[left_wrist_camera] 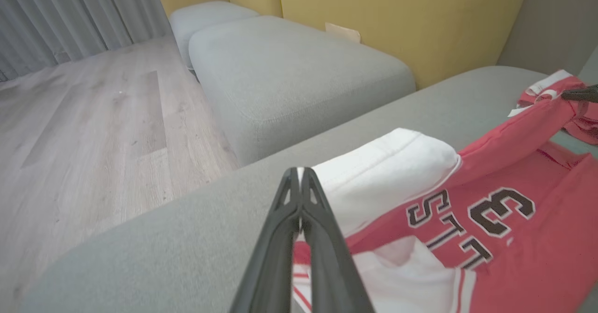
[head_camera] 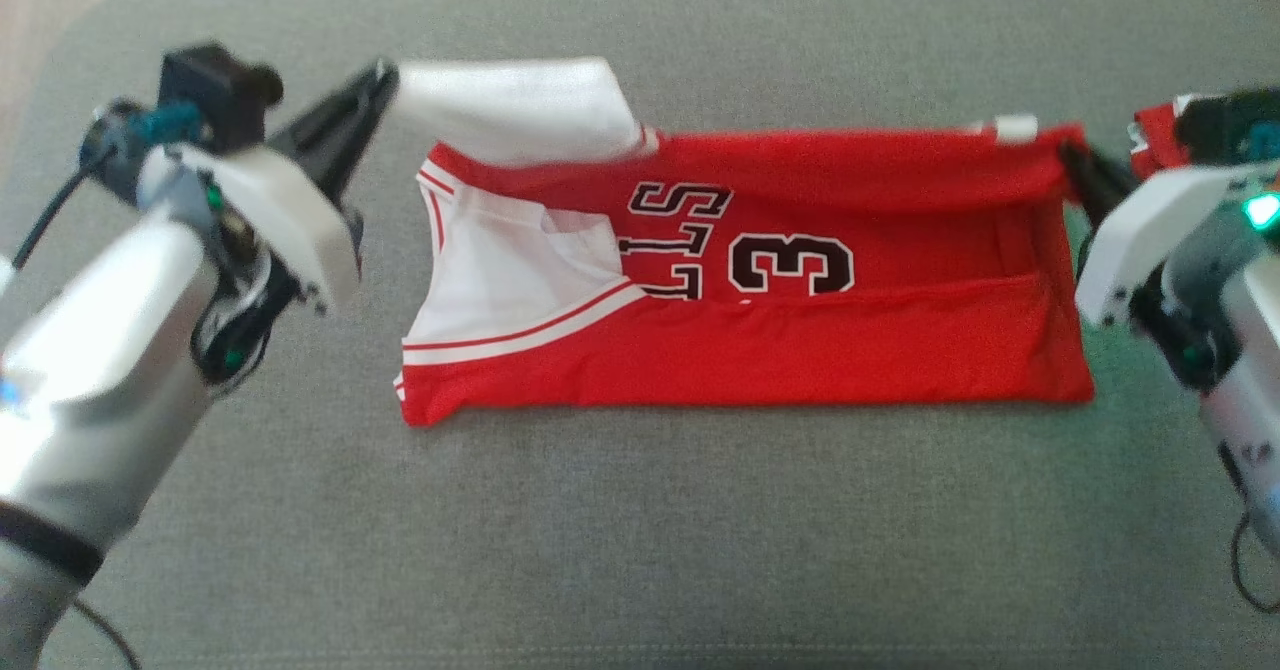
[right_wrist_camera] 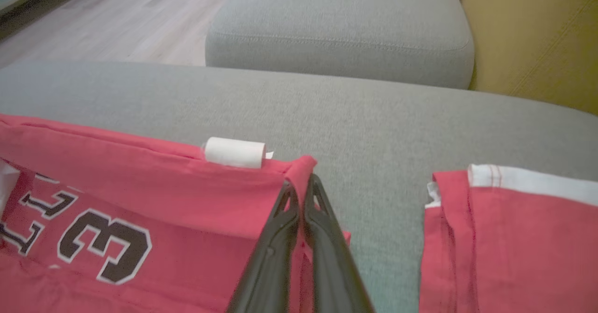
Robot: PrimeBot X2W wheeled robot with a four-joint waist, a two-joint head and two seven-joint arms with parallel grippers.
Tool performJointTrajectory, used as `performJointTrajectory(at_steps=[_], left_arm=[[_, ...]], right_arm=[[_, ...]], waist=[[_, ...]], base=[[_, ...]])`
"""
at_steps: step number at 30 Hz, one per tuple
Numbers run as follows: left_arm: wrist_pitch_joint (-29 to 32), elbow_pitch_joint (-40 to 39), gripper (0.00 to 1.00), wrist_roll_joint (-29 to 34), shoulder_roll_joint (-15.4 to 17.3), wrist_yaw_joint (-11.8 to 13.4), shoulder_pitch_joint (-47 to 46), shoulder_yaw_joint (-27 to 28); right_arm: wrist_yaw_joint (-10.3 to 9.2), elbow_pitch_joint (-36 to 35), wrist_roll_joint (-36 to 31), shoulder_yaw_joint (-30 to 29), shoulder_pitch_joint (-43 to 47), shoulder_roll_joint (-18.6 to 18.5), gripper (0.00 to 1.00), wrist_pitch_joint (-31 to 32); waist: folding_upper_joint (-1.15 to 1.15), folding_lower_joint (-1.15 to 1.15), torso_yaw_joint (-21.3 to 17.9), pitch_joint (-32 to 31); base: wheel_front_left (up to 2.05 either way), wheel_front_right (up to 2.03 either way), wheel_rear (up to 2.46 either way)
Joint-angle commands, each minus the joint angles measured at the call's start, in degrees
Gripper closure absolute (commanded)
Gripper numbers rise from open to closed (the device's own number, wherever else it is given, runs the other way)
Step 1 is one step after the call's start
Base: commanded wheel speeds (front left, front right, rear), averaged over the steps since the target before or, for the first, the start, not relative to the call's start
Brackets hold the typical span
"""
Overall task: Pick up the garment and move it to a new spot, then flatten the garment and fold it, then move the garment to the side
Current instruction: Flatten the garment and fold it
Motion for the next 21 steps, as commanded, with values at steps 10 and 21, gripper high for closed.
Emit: performJointTrajectory(at_steps=[10,21], left_arm=[[9.8,-16.1,1.0,-5.8,11.3,-0.3,7.9,-2.8],[15.2,-21.7,1.0,-8.0,14.5,1.6,12.9,-5.5]], right_arm=[[-0.05,-8.5,5.7,2.6,9.9,-5.8,1.0,9.3],[-0.05,-14.0,6.8,2.0,15.0,-8.3,1.0,16.8]], waist=[[0.0,0.0,0.6,-3.9],[0.0,0.0,-0.3,-4.7]], base=[[0.0,0.0,0.0],[0.0,0.0,0.0]])
